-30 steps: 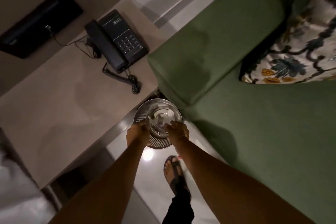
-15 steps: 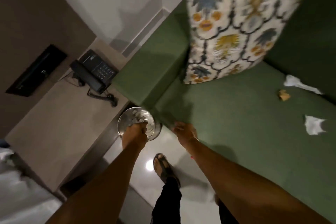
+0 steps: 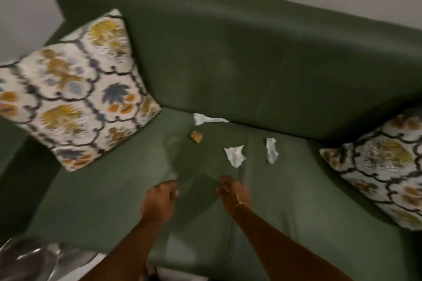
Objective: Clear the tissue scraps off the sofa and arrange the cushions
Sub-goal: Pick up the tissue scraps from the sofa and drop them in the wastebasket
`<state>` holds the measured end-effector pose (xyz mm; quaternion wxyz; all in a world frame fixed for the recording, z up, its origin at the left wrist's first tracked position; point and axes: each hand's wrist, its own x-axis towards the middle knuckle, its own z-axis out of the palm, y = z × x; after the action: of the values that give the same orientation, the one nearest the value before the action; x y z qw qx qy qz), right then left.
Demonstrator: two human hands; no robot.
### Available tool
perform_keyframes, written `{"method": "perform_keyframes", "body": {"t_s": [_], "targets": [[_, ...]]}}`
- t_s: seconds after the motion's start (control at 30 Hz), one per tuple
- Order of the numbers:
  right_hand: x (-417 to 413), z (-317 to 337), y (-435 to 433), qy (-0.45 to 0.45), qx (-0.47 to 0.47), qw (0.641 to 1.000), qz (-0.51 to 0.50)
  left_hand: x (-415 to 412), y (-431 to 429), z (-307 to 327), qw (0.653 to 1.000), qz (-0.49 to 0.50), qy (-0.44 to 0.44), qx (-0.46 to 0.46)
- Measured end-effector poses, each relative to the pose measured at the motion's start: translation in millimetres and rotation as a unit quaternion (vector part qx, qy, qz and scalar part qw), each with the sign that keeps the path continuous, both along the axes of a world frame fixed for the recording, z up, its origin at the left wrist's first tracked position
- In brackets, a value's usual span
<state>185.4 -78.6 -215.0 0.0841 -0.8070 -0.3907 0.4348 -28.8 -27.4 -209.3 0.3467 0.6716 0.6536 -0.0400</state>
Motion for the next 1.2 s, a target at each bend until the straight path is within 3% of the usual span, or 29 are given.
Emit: {"method": "perform_keyframes", "body": {"t_s": [0.2,0.37,0.5,0.7,0.87,1.0,1.2], "targets": [[125.9,-35.6,19.4,-0.129,0.071,0.986,-0.082,124.1,38.2,-31.7,0.992,-0.108,-0.035,0.061],[180.0,-66.2,43.7,-0.170,0.030,0.985,-0.026,183.3,60.6,-67.2,0.973,-0.202,-0.031,0.107],[185.0,-83.6,43.7,-0.229,0.042,0.972,0.012,196.9,63.7,-89.2,0.958,-0.247,0.037,0.138],[160.8,-78.8,39.2,-0.246,0.105,0.963,0.033,171.3,61.0,-76.8,0.977,-0.149,-0.011,0.154],[104.3,-62.5,93.6,-0.213,0.211,0.946,0.124,108.4,87.8,-59.2,0.975,-0.045,0.023,0.214],[58.7,-59.6,156.0,-0.217,0.247,0.919,0.220,79.1,115.3,-62.4,0.978,-0.051,0.053,0.197],[38.4,-81.8,195.2,-0.253,0.211,0.900,0.285,87.6,135.0,-84.3,0.986,-0.069,-0.020,0.152]]}}
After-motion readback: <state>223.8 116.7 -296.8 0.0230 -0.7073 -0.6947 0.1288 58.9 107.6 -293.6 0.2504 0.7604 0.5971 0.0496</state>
